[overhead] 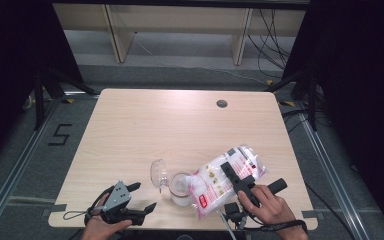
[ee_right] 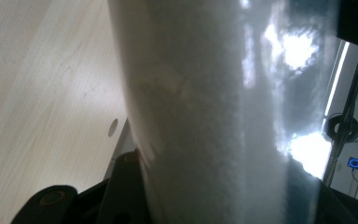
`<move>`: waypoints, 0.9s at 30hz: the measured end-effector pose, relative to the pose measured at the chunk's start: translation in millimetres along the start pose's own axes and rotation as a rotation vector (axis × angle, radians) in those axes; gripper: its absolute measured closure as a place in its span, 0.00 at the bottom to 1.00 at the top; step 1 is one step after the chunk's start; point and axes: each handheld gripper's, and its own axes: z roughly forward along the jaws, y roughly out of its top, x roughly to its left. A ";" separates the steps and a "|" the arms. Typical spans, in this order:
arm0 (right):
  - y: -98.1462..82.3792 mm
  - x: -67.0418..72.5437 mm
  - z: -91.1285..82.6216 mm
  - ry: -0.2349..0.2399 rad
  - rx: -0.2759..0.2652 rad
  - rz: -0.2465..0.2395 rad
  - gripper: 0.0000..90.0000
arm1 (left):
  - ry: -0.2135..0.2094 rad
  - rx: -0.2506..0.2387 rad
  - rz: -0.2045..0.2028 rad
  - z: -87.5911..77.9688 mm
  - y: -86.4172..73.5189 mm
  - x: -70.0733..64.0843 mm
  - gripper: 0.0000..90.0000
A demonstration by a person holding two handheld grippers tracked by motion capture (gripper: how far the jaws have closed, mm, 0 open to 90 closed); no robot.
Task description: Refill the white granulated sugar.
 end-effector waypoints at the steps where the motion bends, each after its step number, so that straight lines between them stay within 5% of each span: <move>1: -1.3 -1.4 -1.2 0.006 0.002 -0.017 0.72 | -0.002 0.003 -0.001 -0.5 -0.1 -0.4 0.18; 9: 1.2 -1.0 -9.9 0.001 0.011 0.024 0.72 | -0.001 0.002 0.000 -0.7 0.6 0.5 0.18; 22: 10.3 -0.8 -0.4 0.023 -0.019 -0.002 0.72 | -0.006 0.000 -0.007 0.6 0.3 -0.6 0.18; 27: 6.5 -2.0 0.0 0.005 -0.015 0.003 0.72 | -0.002 0.002 0.024 -0.4 1.3 1.1 0.18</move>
